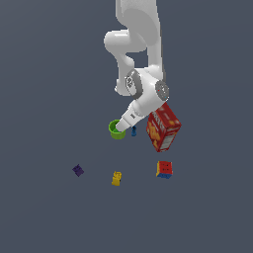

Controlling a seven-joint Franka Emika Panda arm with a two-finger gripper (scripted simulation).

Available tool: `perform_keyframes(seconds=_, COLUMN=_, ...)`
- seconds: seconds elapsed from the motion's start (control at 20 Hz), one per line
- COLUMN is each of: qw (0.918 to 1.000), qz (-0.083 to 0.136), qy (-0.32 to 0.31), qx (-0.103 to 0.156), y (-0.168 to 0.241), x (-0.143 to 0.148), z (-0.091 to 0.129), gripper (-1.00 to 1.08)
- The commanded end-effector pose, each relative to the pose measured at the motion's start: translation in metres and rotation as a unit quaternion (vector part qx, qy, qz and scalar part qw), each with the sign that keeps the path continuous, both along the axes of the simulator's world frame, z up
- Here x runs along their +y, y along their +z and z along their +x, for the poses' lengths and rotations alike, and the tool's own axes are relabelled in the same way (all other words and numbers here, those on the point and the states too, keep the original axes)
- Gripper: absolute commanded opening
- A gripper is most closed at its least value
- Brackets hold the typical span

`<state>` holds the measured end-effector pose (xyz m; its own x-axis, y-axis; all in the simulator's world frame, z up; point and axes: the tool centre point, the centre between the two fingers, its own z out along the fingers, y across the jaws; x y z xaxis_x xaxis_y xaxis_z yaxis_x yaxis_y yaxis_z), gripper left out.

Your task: Pick up a designated object from a clutter of objects.

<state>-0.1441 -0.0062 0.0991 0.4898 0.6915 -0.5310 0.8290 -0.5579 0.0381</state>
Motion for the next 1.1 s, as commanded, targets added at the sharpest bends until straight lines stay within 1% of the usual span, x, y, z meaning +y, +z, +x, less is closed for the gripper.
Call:
perform_keyframes(seconds=0.0, qw=0.9999, qz=-0.001, qy=0.009, qx=0.005, y=-0.003, x=0.000, z=-0.003, gripper=0.28)
perform_keyframes(seconds=0.3, qw=1.0000, qz=-0.001, qy=0.007, qx=0.004, y=-0.006, x=-0.002, z=-0.004, gripper=0.28)
perform_keyframes(seconds=0.7, qw=0.9999, qz=0.000, qy=0.010, qx=0.006, y=-0.027, x=-0.013, z=-0.012, gripper=0.28)
perform_keyframes(seconds=1.0, qw=0.9999, qz=-0.001, qy=0.010, qx=0.005, y=-0.028, x=-0.014, z=-0.011, gripper=0.28)
perform_keyframes(seconds=1.05, qw=0.9999, qz=-0.001, qy=0.010, qx=0.005, y=-0.028, x=-0.014, z=-0.011, gripper=-1.00)
